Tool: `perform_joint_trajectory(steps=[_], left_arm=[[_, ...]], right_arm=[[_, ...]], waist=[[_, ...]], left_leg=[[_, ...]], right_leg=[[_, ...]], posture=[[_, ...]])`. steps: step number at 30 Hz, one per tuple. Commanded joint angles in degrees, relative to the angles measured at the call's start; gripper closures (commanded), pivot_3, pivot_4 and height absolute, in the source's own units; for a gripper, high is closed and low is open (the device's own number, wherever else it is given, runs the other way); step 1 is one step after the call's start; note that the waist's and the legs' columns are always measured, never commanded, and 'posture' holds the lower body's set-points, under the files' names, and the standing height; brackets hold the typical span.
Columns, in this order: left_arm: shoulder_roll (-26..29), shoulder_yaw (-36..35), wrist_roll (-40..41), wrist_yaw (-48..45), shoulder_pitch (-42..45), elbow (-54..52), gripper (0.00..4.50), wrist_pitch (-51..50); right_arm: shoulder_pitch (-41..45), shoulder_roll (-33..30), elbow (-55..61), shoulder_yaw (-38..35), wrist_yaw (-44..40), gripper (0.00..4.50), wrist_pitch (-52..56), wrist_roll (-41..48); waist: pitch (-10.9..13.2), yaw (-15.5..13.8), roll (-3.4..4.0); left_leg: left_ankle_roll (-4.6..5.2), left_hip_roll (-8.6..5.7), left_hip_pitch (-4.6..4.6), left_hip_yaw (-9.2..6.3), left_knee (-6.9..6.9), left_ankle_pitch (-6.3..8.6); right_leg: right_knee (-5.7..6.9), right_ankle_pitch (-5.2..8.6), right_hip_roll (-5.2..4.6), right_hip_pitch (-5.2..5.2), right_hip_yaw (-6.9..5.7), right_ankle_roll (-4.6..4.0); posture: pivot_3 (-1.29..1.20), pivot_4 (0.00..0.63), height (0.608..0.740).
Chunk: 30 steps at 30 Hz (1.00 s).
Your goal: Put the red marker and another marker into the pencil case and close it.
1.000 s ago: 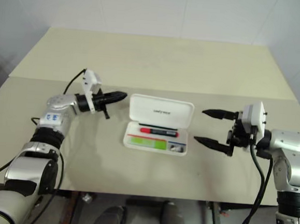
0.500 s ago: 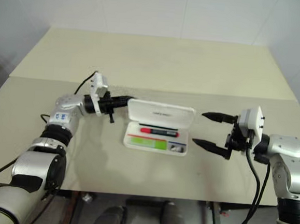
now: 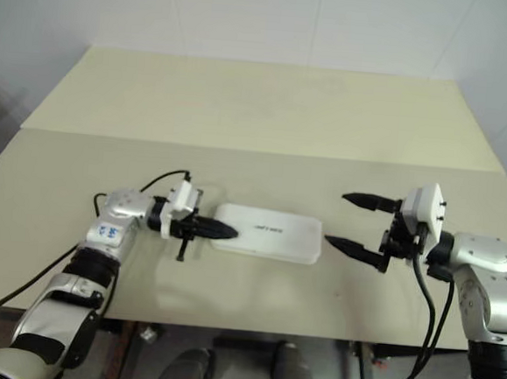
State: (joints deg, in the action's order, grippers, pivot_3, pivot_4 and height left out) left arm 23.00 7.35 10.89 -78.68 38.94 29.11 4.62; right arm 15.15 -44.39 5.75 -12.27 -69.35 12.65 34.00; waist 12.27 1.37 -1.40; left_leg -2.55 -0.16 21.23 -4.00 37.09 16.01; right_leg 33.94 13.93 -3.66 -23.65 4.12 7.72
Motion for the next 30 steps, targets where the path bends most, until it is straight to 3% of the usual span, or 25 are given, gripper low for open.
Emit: perform_joint_trajectory(steps=[1,11,15,25,28,30], left_arm=[[0.22,3.04,-3.44,3.77,-2.26,-4.95,4.45,-1.69],[2.0,5.44,-5.08,11.77,-3.18,-14.72,4.45,-14.8],[0.36,-1.98,5.26,14.12,-2.39,-21.23,4.45,-24.41],[12.59,-14.49,15.5,10.23,-7.56,-27.97,4.45,-28.22],[15.88,-17.35,17.01,9.69,-10.29,-29.67,3.86,-27.65],[17.6,-19.63,17.74,9.43,-12.19,-30.29,3.17,-26.64]], right_arm=[[-0.38,0.3,2.77,-1.89,1.01,0.0,-0.41,1.27],[-1.56,1.05,3.9,-1.74,2.44,0.0,-0.71,1.8],[-1.0,1.78,2.88,-0.89,1.99,0.0,-1.15,1.34],[2.97,0.27,2.16,0.94,-6.68,0.0,-5.32,0.89],[3.88,0.27,3.92,1.68,-8.45,0.0,-3.55,2.61],[3.75,0.06,2.96,2.27,-10.04,0.0,-3.95,2.09]], waist=[[0.0,0.07,0.0],[-0.01,0.17,0.01],[0.0,0.28,0.0],[0.01,0.47,0.02],[0.01,0.4,0.02],[0.01,0.23,0.02]], left_leg=[[0.0,0.0,-0.03,0.0,0.0,0.0],[0.08,0.0,-0.12,0.01,0.02,-0.06],[0.11,0.0,-0.08,0.01,0.03,-0.09],[0.05,0.05,-0.07,0.04,-0.09,-0.05],[0.04,0.08,-0.06,0.04,-0.11,-0.05],[0.02,0.09,-0.06,0.01,-0.11,-0.03]], right_leg=[[-0.01,0.0,0.0,0.03,0.01,0.0],[-0.02,0.01,0.03,0.12,0.03,-0.02],[-0.02,-0.01,0.04,0.09,0.04,-0.04],[0.0,0.02,0.06,-0.03,0.02,-0.1],[-0.01,0.04,0.06,-0.04,0.02,-0.12],[-0.02,0.06,0.06,-0.03,-0.03,-0.15]], posture=[[0.0,0.15,0.74],[0.0,0.15,0.74],[0.0,0.15,0.74],[0.0,0.15,0.74],[0.0,0.15,0.74],[0.0,0.15,0.74]])
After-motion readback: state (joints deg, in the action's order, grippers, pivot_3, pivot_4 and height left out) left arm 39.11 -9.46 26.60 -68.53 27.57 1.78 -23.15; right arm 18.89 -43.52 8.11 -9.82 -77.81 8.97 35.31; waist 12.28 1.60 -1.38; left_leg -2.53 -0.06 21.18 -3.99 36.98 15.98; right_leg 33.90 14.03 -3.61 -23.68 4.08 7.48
